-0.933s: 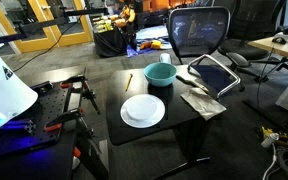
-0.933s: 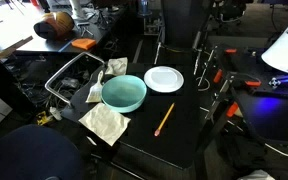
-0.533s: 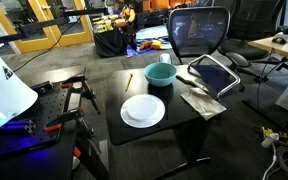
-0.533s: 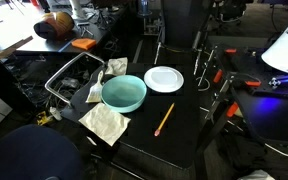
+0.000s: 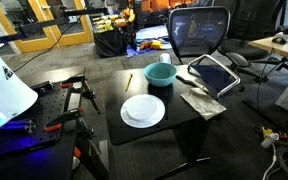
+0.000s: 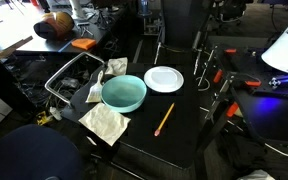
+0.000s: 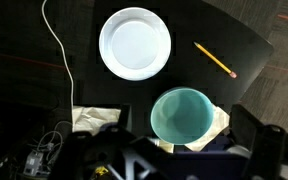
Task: Pick up the yellow pencil and put it in the blue bowl
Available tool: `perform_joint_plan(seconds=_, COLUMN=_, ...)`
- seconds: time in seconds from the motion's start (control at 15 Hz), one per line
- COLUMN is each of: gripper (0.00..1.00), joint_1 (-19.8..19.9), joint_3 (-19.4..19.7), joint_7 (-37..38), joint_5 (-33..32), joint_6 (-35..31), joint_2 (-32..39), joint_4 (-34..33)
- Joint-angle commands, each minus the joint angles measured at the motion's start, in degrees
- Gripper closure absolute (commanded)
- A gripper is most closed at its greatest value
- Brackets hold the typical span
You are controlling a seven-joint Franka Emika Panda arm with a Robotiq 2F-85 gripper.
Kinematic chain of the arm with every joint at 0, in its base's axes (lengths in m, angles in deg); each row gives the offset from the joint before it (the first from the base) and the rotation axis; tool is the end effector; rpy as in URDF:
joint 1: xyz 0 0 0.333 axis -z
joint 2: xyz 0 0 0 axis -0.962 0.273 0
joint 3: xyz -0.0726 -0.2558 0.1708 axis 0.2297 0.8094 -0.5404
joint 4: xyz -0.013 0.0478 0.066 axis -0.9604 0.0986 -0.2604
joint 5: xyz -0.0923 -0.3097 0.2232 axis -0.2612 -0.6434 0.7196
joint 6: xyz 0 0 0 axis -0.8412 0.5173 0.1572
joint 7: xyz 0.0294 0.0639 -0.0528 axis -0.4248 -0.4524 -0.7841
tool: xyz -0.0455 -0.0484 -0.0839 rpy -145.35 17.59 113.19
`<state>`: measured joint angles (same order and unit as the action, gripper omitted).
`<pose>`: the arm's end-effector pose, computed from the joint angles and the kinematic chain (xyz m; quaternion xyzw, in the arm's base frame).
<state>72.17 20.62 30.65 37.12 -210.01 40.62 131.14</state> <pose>0.4293 -0.0032 0.3782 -0.9926 -0.1199 -0.0089 0.0191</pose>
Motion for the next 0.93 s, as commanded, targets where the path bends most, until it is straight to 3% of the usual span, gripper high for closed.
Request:
perform_joint_plan(seconds=0.0, gripper=0.0, joint_1=-2.3, joint_3=-3.6, joint_7=0.7, joint_5=-2.2, joint_6=-7.0, joint_2=-1.0, joint_4=5.1)
perform_joint_plan(seconds=0.47, gripper=0.0, joint_1=-9.0, joint_3=-7.8, joint_7=0.6, joint_5=1.2, joint_6=-24.2, joint_2=3.1, joint_4=13.4)
perform_joint_plan(seconds=0.53, gripper=0.0, joint_1=-8.0, joint_3=-7.3, joint_7=0.4, joint_5=-0.4, joint_6=-20.4, joint_2=1.8, joint_4=12.0)
perform_joint_plan(seconds=0.87, gripper=0.0, joint_1=-8.4, joint_3=-7.1, joint_7=0.3, joint_5=-0.2, joint_6=-21.1, joint_2=2.4, joint_4=12.3)
